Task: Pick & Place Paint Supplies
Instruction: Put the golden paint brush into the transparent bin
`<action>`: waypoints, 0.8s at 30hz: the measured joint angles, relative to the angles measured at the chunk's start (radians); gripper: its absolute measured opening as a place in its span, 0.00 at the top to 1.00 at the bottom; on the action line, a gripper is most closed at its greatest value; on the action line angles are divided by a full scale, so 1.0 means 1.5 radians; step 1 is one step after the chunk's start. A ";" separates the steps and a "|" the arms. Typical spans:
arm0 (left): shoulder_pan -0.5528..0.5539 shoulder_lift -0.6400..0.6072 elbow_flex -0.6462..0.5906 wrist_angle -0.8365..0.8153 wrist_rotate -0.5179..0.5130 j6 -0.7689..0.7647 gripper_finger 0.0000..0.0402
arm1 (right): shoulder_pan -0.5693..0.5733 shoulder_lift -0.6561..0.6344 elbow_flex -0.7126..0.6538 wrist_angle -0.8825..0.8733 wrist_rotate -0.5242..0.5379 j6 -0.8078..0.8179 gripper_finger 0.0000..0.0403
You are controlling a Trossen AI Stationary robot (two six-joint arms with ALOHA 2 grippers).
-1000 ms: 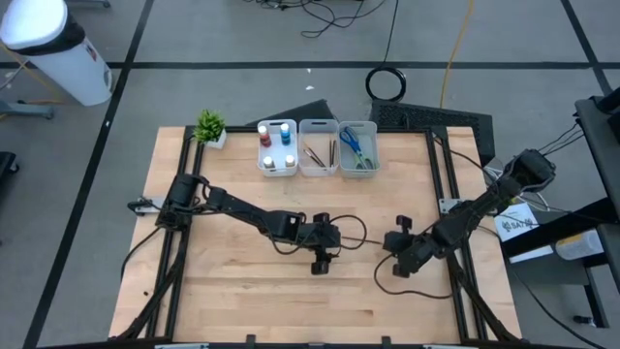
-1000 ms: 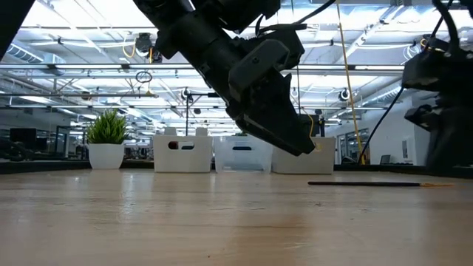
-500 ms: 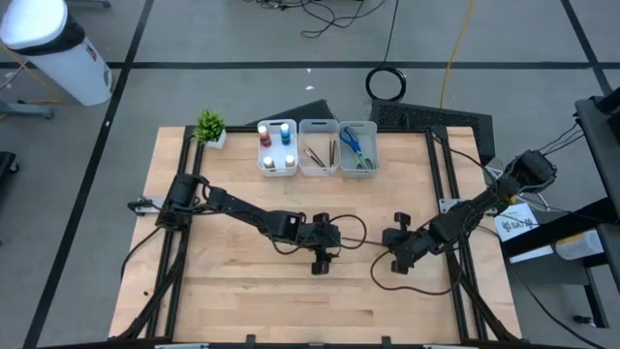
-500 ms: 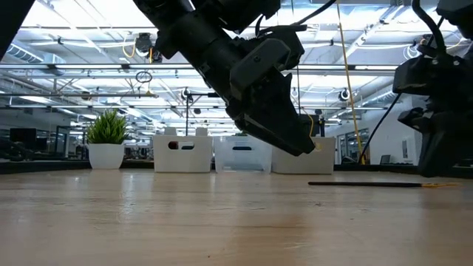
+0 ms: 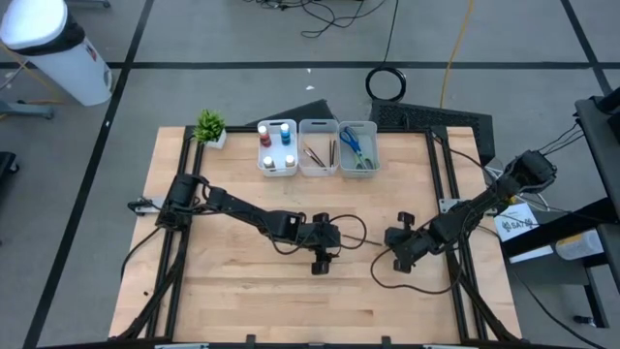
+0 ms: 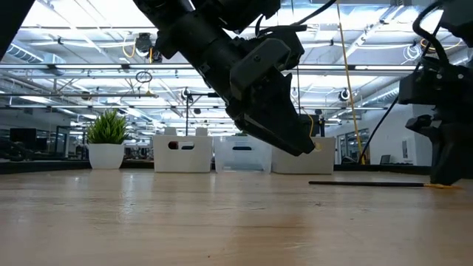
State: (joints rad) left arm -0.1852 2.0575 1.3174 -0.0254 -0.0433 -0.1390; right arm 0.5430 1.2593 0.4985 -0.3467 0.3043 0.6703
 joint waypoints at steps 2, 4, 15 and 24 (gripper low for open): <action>0.000 0.000 0.000 0.000 0.000 0.000 0.43 | 0.000 0.008 -0.004 0.001 -0.008 0.004 1.00; 0.000 0.000 0.000 0.000 0.000 0.000 0.43 | 0.000 0.018 -0.007 0.006 -0.008 0.006 1.00; 0.001 0.000 0.000 0.000 0.000 0.000 0.43 | 0.001 0.019 -0.014 0.004 0.033 0.015 1.00; 0.001 -0.001 0.000 0.000 0.000 0.002 0.43 | 0.007 -0.018 -0.016 0.010 0.051 0.016 1.00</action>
State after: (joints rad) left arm -0.1844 2.0560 1.3174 -0.0254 -0.0435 -0.1356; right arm 0.5531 1.2321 0.4743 -0.3323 0.3811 0.6938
